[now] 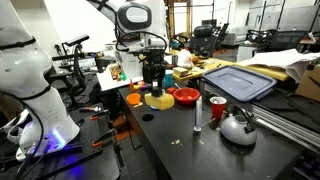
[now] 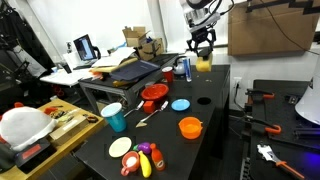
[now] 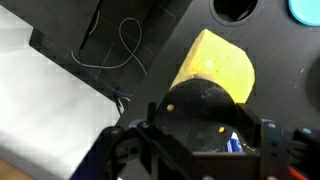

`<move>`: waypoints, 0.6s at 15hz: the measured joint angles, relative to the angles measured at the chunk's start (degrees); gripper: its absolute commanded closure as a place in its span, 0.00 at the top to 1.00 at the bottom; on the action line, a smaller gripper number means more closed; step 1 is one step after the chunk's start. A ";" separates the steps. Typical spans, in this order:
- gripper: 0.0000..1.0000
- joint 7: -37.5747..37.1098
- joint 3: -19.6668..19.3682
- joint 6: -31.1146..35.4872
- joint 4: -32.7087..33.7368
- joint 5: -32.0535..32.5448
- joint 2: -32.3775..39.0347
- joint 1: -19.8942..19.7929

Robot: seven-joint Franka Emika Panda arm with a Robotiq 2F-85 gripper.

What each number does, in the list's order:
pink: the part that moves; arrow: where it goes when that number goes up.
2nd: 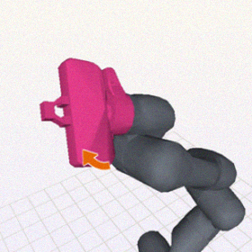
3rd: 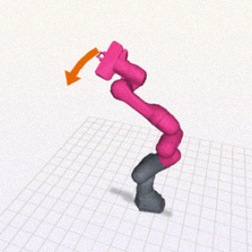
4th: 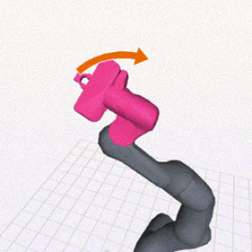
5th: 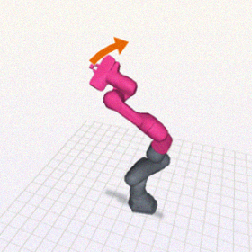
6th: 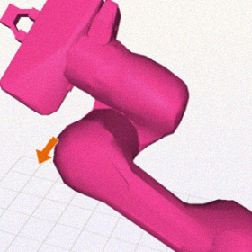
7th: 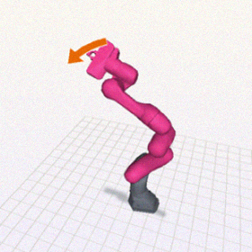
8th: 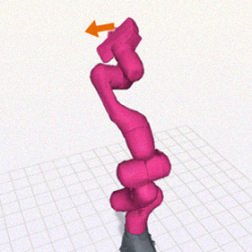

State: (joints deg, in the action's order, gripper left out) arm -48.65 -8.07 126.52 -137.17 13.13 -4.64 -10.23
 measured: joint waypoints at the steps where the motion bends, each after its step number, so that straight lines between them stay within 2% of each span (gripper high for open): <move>1: 0.52 0.17 -0.68 0.00 -0.20 -0.76 0.02 -0.47; 7: 0.52 4.65 -4.16 0.07 -0.73 -5.56 0.16 -3.14; 8: 0.94 5.38 -4.54 0.08 -0.73 -6.27 0.21 -3.50; 9: 0.96 5.92 -4.86 0.08 -0.73 -6.79 0.25 -3.73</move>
State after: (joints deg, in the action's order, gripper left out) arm -42.72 -12.93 126.60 -137.90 6.35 -4.38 -13.95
